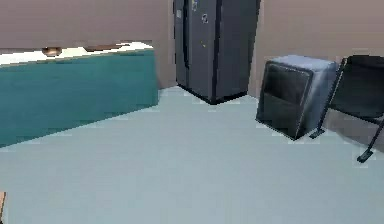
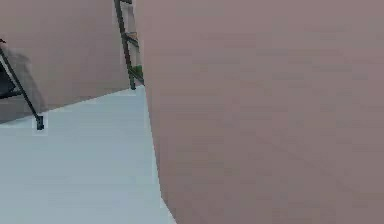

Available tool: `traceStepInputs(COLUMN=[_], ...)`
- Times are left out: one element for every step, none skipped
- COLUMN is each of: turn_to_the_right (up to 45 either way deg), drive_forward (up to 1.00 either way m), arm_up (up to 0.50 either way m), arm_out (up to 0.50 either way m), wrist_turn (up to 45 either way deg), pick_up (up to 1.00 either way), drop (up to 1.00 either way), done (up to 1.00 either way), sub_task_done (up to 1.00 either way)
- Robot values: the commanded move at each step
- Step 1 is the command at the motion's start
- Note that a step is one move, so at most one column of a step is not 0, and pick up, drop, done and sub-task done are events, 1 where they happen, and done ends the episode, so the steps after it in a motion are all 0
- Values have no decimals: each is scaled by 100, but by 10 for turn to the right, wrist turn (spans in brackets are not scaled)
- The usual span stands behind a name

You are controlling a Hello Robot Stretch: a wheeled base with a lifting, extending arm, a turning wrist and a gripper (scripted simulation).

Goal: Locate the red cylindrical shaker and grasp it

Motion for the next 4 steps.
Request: traceStepInputs(turn_to_the_right=[-240, 0, -450, -450], drive_forward=[0, 25, 0, 0], arm_up=[0, 0, 0, 0], arm_out=[0, 0, 0, 0], wrist_turn=[0, 0, 0, 0], pick_up=[0, 0, 0, 0], drop=[0, 0, 0, 0], done=[0, 0, 0, 0], sub_task_done=[0, 0, 0, 0])
